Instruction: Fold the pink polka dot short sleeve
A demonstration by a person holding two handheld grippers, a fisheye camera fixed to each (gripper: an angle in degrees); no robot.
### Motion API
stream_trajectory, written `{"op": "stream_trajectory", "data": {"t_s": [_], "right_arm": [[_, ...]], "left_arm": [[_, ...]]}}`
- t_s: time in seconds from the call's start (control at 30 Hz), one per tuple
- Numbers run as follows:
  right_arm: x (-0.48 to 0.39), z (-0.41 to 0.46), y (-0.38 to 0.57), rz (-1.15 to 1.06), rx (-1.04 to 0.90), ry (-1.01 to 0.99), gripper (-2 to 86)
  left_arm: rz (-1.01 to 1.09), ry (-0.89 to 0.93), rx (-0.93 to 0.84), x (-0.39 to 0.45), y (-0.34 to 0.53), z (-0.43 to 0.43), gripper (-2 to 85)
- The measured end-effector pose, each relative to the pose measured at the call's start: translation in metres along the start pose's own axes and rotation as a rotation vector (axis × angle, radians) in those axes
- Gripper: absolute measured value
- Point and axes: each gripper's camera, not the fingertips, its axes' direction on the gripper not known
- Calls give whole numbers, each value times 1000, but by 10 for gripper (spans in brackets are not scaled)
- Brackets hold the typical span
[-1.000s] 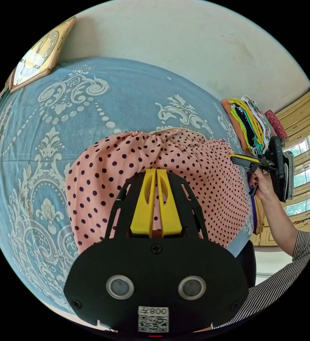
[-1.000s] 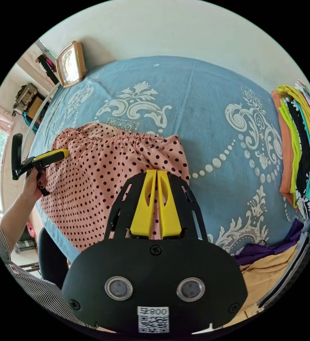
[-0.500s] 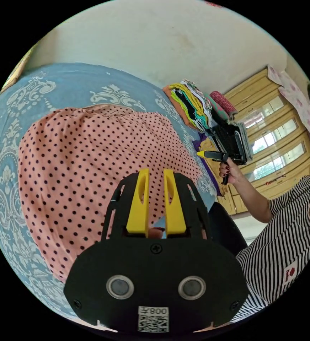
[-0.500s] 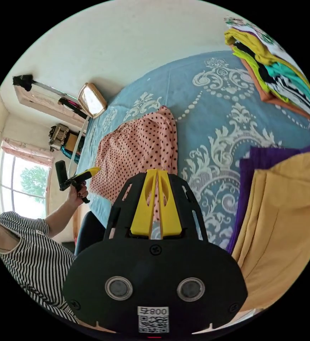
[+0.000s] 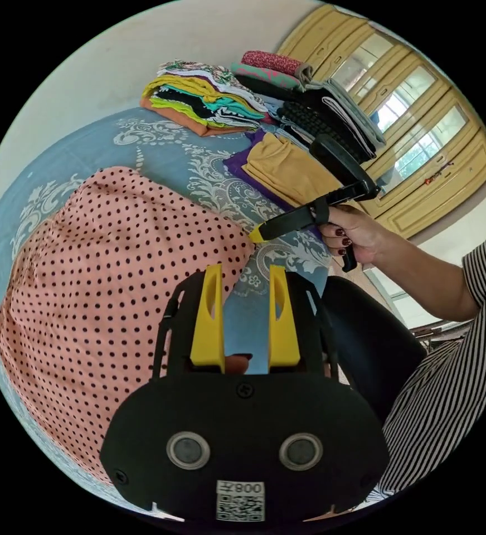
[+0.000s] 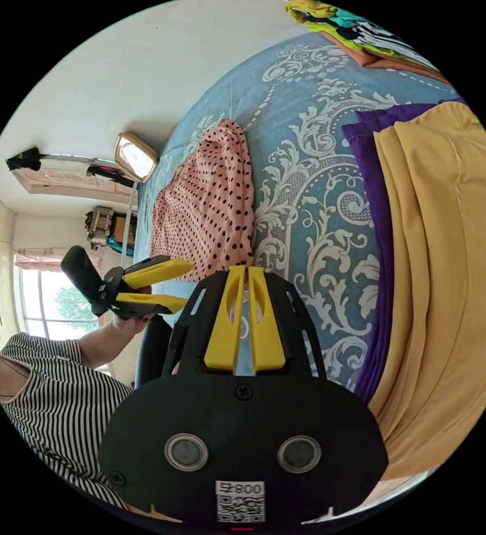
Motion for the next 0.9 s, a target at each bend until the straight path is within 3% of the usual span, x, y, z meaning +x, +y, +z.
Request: {"op": "stream_trajectory", "data": {"t_s": [0.1, 0.23, 0.53, 0.9], "right_arm": [[-3, -4, 4, -36, 28, -101, 6], [-14, -2, 3, -99, 35, -159, 5], [15, 1, -31, -88, 161, -181, 29], [31, 69, -155, 4, 129, -202, 78]], "left_arm": [[59, -115, -40, 24, -27, 14, 114], [3, -273, -77, 37, -45, 21, 40], [-395, -34, 191, -19, -3, -40, 18], [-378, -4, 204, -17, 21, -36, 17]]}}
